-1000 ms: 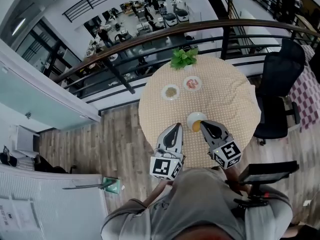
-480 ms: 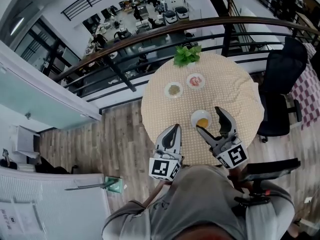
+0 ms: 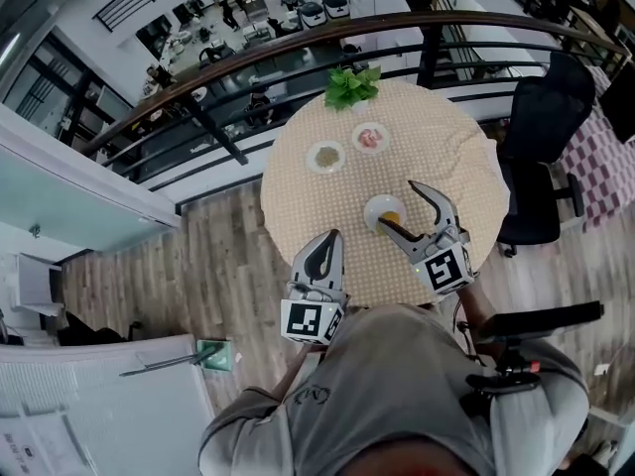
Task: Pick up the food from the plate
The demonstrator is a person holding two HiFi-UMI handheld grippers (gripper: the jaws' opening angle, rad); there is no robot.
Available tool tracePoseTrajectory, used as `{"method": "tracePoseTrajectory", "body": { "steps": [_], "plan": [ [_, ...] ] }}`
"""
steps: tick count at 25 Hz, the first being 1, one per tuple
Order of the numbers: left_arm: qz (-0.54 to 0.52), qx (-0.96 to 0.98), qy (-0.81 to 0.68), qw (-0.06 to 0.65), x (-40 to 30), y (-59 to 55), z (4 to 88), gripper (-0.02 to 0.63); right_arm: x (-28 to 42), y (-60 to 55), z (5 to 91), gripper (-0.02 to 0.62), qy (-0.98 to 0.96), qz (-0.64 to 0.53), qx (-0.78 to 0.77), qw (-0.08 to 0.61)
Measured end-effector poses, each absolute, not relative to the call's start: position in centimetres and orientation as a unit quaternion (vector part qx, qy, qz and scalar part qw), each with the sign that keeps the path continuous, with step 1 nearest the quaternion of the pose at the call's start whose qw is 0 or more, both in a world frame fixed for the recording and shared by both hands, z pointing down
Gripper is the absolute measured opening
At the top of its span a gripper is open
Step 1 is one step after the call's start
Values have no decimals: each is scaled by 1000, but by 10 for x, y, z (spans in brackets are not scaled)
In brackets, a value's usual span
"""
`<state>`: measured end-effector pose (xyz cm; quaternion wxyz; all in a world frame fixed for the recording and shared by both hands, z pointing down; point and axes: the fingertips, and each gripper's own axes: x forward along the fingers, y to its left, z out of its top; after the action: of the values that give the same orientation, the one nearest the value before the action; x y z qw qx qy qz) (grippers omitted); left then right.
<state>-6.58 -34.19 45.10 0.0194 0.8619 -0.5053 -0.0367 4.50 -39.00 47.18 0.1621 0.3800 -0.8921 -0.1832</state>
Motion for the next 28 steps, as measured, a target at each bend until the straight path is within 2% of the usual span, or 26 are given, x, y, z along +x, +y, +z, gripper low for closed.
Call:
{"method": "tracePoseTrajectory", "body": {
  "steps": [4, 10, 17, 28],
  "plan": [
    [-30, 854, -518, 29, -78, -337, 462, 11, 46, -408, 537, 350, -858, -250, 324, 311],
    [-29, 838, -543, 46, -97, -327, 472, 11, 35, -414, 631, 350, -826, -284, 202, 444],
    [-31, 828, -559, 39, -113, -323, 464, 11, 28, -417, 714, 350, -798, -287, 102, 520],
    [-20, 819, -572, 45, -119, -325, 469, 11, 47, -430, 836, 350, -748, -276, -6, 603]
  ]
}}
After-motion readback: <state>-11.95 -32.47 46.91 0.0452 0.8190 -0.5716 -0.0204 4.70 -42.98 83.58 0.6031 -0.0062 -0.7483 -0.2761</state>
